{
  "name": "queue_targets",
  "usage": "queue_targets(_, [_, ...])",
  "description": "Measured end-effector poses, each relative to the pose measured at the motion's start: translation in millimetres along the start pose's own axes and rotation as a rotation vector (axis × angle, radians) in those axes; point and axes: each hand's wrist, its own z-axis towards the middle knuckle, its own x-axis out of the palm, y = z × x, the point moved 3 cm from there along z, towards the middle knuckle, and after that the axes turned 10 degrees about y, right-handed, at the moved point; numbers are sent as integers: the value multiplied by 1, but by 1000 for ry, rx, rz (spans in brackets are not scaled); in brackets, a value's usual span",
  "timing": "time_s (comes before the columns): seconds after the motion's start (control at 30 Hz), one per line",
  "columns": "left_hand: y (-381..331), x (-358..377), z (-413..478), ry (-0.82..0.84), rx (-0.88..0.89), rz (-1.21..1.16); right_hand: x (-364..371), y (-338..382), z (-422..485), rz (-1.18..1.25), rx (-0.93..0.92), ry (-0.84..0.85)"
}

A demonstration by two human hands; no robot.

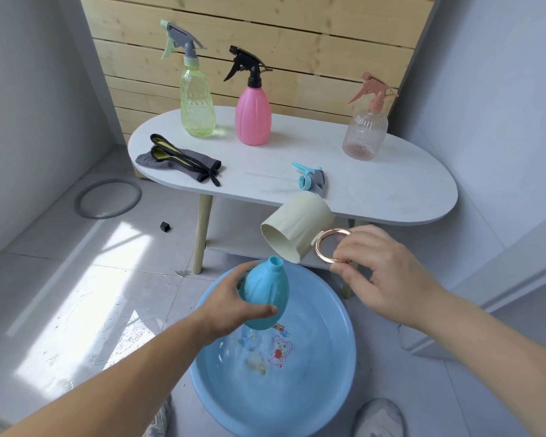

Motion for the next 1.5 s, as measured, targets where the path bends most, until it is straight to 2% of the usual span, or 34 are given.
queue_targets(0.13, [3, -3, 0, -21, -6, -2, 18, -6, -4, 419, 448, -15])
queue_targets(0.3, [10, -6, 0, -52, -22, -14, 72, -41, -4, 876, 870, 39])
queue_targets(0.43, [10, -5, -1, -58, -11, -43, 127, -62, -21, 1050, 1170, 183])
queue_targets(0.53, [12, -5, -1, -46, -15, -46, 172, -74, -37, 1120, 1323, 277])
queue_targets(0.8, [25, -4, 5, -71, -47, -72, 243, -88, -48, 1137, 1406, 317])
queue_targets(1.5, [36, -3, 19, -76, -80, -130, 268, -108, -34, 1137, 1404, 249])
